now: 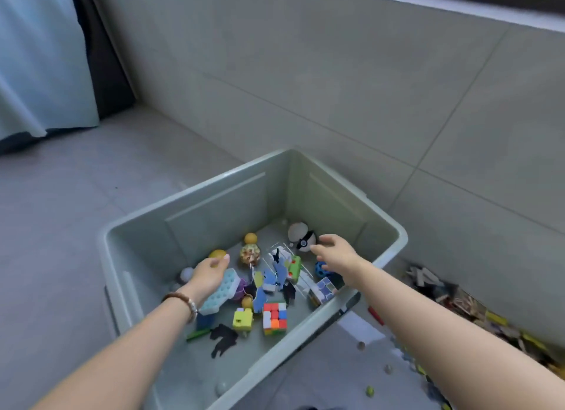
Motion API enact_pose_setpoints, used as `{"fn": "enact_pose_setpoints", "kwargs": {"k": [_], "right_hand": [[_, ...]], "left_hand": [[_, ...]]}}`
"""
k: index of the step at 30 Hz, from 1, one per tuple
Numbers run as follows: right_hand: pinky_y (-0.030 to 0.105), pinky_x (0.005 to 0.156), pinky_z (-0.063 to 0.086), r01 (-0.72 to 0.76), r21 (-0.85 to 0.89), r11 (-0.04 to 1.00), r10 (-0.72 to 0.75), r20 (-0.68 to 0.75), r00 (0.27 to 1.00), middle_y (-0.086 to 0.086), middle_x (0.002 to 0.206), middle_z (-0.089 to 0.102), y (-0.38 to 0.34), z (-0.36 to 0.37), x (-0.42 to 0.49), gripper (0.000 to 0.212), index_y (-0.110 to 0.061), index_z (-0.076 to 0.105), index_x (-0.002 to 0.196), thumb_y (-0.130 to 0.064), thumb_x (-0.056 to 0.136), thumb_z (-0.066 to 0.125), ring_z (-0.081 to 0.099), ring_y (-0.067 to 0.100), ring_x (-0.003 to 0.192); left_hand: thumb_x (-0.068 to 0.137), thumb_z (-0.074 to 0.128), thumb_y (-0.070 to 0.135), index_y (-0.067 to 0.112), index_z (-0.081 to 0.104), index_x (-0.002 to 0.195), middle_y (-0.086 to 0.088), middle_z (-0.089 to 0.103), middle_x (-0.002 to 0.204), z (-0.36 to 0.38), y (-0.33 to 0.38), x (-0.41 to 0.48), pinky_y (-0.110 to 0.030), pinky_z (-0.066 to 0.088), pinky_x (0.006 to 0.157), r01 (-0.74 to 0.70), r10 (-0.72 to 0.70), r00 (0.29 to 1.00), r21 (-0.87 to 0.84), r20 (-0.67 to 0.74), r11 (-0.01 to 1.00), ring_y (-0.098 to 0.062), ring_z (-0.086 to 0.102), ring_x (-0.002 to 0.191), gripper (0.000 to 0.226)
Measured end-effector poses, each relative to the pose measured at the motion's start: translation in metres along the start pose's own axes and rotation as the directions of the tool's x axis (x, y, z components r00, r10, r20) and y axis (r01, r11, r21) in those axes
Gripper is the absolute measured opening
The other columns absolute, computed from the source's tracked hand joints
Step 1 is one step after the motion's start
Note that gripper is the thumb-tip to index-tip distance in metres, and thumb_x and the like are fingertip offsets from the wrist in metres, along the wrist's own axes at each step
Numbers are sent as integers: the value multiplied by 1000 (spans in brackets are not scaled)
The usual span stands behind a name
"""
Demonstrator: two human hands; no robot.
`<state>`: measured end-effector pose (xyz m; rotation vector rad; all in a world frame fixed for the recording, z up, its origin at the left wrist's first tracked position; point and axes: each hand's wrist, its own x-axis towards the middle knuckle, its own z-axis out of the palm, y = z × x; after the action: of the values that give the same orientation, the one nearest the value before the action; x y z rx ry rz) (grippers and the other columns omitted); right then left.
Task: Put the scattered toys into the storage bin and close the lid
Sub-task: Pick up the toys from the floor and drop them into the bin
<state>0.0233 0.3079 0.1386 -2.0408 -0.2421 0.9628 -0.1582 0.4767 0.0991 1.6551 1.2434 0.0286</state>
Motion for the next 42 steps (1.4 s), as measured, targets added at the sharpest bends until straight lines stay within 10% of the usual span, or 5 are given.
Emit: {"fn": "enact_pose_setpoints", "kwargs": {"k": [3, 8, 17, 33, 42], "right_hand": [[38, 103, 44, 78, -52, 996, -79, -20, 997, 7, 129, 53, -9, -33, -7, 48, -9, 45, 134, -19, 90, 61, 53, 24, 119], [36, 93, 50, 143, -77, 987, -151, -117, 982, 6, 129, 56, -10, -117, -35, 44, -14, 51, 130, -24, 88, 63, 57, 21, 113], [37, 100, 45, 46, -46, 998, -59, -353, 934, 9, 133, 53, 99, -265, -100, 49, -13, 50, 130, -25, 86, 67, 52, 20, 118], [34, 102, 41, -342, 193, 920, 381, -221, 898, 9, 138, 48, 393, -277, -83, 57, -9, 50, 131, -32, 83, 70, 47, 23, 125], [27, 82, 41, -223, 257, 940, 322, -457, 829, 2, 108, 56, 448, -274, -56, 37, -9, 60, 109, -25, 78, 75, 52, 17, 100]], "left_hand": [[99, 39, 34, 3, 57, 82, -22, 56, 80, -1, 22, -11, -35, 38, 71, -107, 109, 994, 77, -15, 991, -34, 53, 83, 39], [98, 44, 37, 10, 53, 124, 1, 56, 116, 33, 91, -44, -23, 35, 86, -318, 314, 948, 85, 58, 944, -16, 52, 109, 39], [94, 50, 38, 19, 57, 118, 8, 61, 109, 191, 192, -123, -26, 44, 90, -686, 627, 710, 109, 321, 720, -12, 56, 105, 32], [94, 48, 44, 10, 43, 137, -7, 49, 137, 446, 71, -117, -30, 42, 97, -631, -10, 612, 496, 791, 596, -23, 51, 121, 55], [87, 61, 42, 14, 46, 132, -3, 52, 133, 511, 28, -104, -30, 43, 100, -703, 84, 551, 407, 830, 583, -17, 51, 119, 55]]}}
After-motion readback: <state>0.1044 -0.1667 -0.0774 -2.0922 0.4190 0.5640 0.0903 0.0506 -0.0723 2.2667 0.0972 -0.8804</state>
